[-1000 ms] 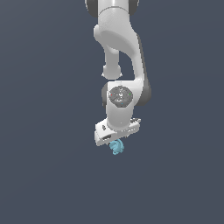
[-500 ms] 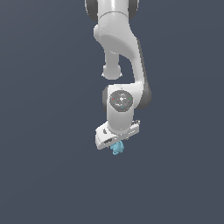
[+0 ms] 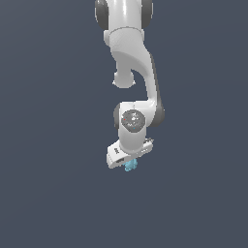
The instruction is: Pick up the object and move it to a goal position.
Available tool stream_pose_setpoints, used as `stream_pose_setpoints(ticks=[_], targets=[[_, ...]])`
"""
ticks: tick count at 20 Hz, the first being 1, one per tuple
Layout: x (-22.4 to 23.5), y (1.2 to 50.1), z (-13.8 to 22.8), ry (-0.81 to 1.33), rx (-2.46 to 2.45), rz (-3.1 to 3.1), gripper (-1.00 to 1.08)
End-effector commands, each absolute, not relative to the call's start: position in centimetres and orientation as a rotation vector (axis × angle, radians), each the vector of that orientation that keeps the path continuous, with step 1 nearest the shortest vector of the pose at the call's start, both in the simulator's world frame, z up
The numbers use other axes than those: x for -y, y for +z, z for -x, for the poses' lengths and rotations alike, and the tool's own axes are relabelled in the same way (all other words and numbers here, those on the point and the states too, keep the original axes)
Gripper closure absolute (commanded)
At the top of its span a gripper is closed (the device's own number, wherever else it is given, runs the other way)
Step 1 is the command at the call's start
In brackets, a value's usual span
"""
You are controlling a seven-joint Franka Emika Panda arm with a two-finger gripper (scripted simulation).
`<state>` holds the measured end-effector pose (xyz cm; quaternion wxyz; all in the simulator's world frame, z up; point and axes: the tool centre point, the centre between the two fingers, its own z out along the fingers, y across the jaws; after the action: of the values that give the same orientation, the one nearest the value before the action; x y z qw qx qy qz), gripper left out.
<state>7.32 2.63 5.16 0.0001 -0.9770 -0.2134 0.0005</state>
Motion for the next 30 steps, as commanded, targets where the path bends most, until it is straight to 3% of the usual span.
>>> stream_pose_setpoints(ticks=[1,6,7,21,30], targets=[[-2.7,4.2,-7.3,0.0,0.672,3.069,-0.92],[-2.6,4.0,-7.5,0.0,0.672,3.069,-0.92],[-2.6,4.0,-7.5,0.0,0.672,3.069,1.08],[-2.7,4.3,-7.3,0.0,0.672,3.069,1.08],[-3.1,7.2,-5.7,0.0,0.672,3.069,1.08]])
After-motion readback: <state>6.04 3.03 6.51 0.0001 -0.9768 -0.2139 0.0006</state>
